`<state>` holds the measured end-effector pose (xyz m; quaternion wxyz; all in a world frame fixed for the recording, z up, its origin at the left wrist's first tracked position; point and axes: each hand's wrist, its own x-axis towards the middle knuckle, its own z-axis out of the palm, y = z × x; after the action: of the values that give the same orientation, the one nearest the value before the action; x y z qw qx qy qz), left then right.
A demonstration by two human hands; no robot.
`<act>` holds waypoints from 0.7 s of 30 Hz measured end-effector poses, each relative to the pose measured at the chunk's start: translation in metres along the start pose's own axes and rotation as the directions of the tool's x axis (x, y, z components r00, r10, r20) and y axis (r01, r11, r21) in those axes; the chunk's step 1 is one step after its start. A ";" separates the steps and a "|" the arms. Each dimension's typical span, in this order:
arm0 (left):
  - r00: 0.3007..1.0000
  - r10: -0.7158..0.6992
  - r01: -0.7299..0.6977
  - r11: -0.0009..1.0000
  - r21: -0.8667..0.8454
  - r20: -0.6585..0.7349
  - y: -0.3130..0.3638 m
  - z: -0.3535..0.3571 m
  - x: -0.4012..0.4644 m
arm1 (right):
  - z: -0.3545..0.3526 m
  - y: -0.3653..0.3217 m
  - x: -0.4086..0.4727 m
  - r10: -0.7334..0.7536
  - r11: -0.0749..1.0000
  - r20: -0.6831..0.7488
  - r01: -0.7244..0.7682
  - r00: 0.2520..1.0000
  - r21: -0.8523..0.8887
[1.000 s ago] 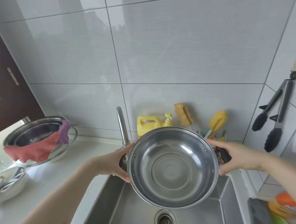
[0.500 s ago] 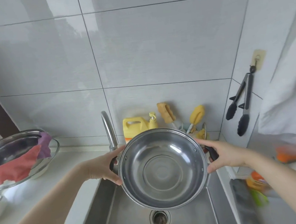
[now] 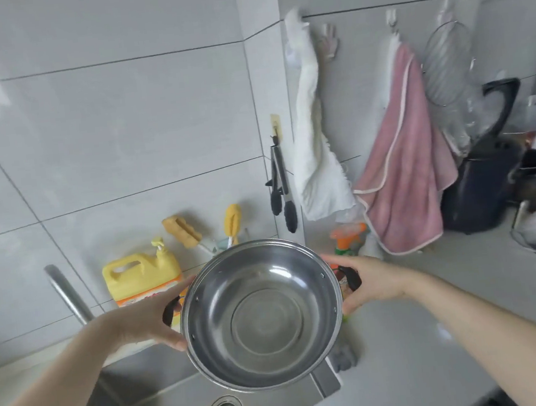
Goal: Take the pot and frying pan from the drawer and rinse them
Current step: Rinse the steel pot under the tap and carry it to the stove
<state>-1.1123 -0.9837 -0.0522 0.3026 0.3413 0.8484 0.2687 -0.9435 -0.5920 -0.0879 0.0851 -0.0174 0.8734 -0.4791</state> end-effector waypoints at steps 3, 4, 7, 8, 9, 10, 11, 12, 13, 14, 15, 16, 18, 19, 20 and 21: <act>0.996 0.042 -0.048 0.996 0.069 0.084 0.036 0.017 0.029 | -0.017 0.022 -0.058 0.080 0.996 -0.079 -0.077 0.994 0.040; 0.994 0.052 -0.061 0.995 0.081 0.100 0.055 0.028 0.041 | -0.025 0.032 -0.083 0.109 0.993 -0.117 -0.103 0.987 0.051; 0.979 0.111 -0.136 0.981 0.140 0.173 0.118 0.075 0.077 | -0.050 0.061 -0.170 0.172 0.985 -0.223 -0.163 0.960 0.059; 0.971 0.136 -0.166 0.975 0.146 0.196 0.140 0.093 0.090 | -0.058 0.070 -0.202 0.193 0.981 -0.254 -0.182 0.948 0.067; 0.962 0.161 -0.194 0.971 0.138 0.222 0.163 0.114 0.100 | -0.067 0.078 -0.235 0.217 0.976 -0.284 -0.201 0.934 0.084; 0.951 0.190 -0.227 0.965 0.133 0.243 0.186 0.135 0.112 | -0.075 0.085 -0.269 0.245 0.969 -0.315 -0.226 0.917 0.095; 0.939 0.222 -0.263 0.955 0.137 0.262 0.212 0.159 0.121 | -0.083 0.092 -0.305 0.278 0.961 -0.344 -0.260 0.897 0.098; 0.924 0.255 -0.305 0.941 0.146 0.287 0.238 0.183 0.129 | -0.091 0.099 -0.341 0.316 0.948 -0.375 -0.302 0.872 0.098; 0.906 0.283 -0.342 0.928 0.150 0.315 0.264 0.209 0.138 | -0.099 0.105 -0.377 0.353 0.933 -0.412 -0.349 0.840 0.089; 0.890 0.298 -0.366 0.919 0.149 0.345 0.292 0.233 0.144 | -0.106 0.111 -0.413 0.388 0.915 -0.450 -0.396 0.804 0.080; 0.873 0.309 -0.386 0.911 0.147 0.377 0.320 0.258 0.149 | -0.111 0.116 -0.448 0.415 0.899 -0.484 -0.430 0.770 0.087; 0.848 0.328 -0.417 0.898 0.140 0.416 0.346 0.283 0.156 | -0.115 0.122 -0.484 0.442 0.886 -0.510 -0.448 0.738 0.119; 0.784 0.357 -0.478 0.869 0.127 0.508 0.402 0.332 0.169 | -0.121 0.134 -0.550 0.483 0.867 -0.552 -0.458 0.680 0.195; 0.747 0.367 -0.500 0.859 0.105 0.553 0.431 0.356 0.173 | -0.123 0.140 -0.582 0.498 0.857 -0.574 -0.470 0.650 0.211; 0.709 0.378 -0.525 0.847 0.088 0.595 0.457 0.380 0.178 | -0.125 0.146 -0.613 0.512 0.845 -0.596 -0.486 0.618 0.222; 0.682 0.390 -0.552 0.829 0.087 0.619 0.482 0.402 0.182 | -0.127 0.152 -0.642 0.527 0.833 -0.616 -0.499 0.585 0.238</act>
<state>-0.7378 -0.4479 -0.0630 0.4157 0.6517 0.6256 0.1050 -0.3243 -0.3319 -0.0636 -0.0938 0.4067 0.8031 -0.4252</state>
